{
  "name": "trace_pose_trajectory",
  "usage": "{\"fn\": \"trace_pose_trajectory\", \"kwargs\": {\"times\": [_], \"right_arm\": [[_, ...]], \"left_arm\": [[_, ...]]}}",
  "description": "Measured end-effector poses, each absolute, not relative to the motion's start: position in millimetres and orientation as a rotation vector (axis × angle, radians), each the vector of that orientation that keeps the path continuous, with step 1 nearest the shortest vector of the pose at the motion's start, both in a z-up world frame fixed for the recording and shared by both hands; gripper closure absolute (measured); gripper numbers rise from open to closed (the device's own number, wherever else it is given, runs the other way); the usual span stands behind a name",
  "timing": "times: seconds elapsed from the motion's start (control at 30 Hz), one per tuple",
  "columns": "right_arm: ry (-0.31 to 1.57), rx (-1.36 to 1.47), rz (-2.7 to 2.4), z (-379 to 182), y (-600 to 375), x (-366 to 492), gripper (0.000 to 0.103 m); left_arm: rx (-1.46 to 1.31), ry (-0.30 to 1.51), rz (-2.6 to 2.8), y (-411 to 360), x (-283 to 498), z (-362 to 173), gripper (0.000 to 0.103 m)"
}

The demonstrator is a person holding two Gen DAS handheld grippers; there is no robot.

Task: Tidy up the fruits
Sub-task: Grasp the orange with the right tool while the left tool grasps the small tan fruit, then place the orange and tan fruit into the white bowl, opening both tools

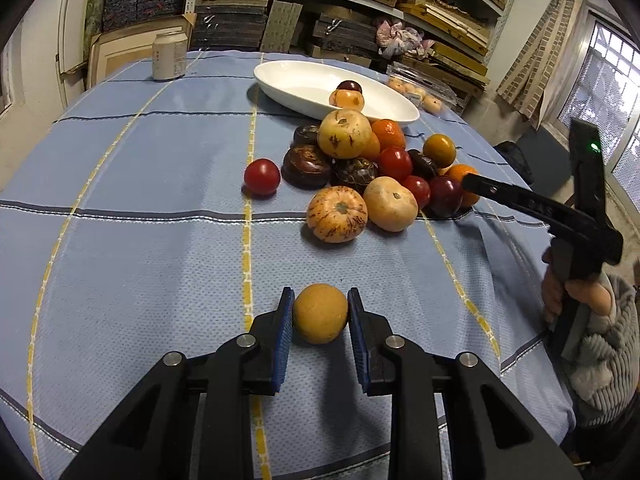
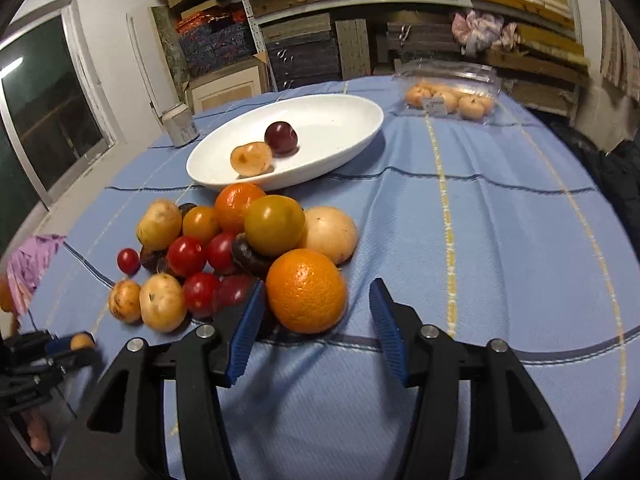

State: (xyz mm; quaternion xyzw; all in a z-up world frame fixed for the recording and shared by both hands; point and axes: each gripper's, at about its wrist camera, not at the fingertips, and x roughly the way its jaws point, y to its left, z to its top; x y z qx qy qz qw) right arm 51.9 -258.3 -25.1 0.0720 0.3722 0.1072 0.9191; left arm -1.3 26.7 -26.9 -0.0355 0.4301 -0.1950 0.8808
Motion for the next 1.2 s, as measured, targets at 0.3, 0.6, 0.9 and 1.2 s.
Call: {"fn": "trace_pose_trajectory", "kwargs": {"times": [0.3,0.6,0.9,1.2], "right_arm": [[0.775,0.24,0.257,-30.5,-264.7,66.0,0.05],[0.744,0.181,0.255,-25.4,-255.2,53.5,0.058],[0.66,0.057,0.213,-11.9,-240.9,32.1,0.058],[0.583,-0.005,0.172,-0.2,-237.8,17.2,0.058]], "left_arm": [[-0.067,0.904,-0.422,23.2,-1.3,-28.0,0.076],[-0.06,0.902,-0.414,23.4,-0.4,-28.6,0.076],[-0.056,0.898,-0.397,24.0,-0.6,-29.0,0.076],[-0.044,0.869,-0.376,20.6,-0.3,-17.6,0.076]]}}
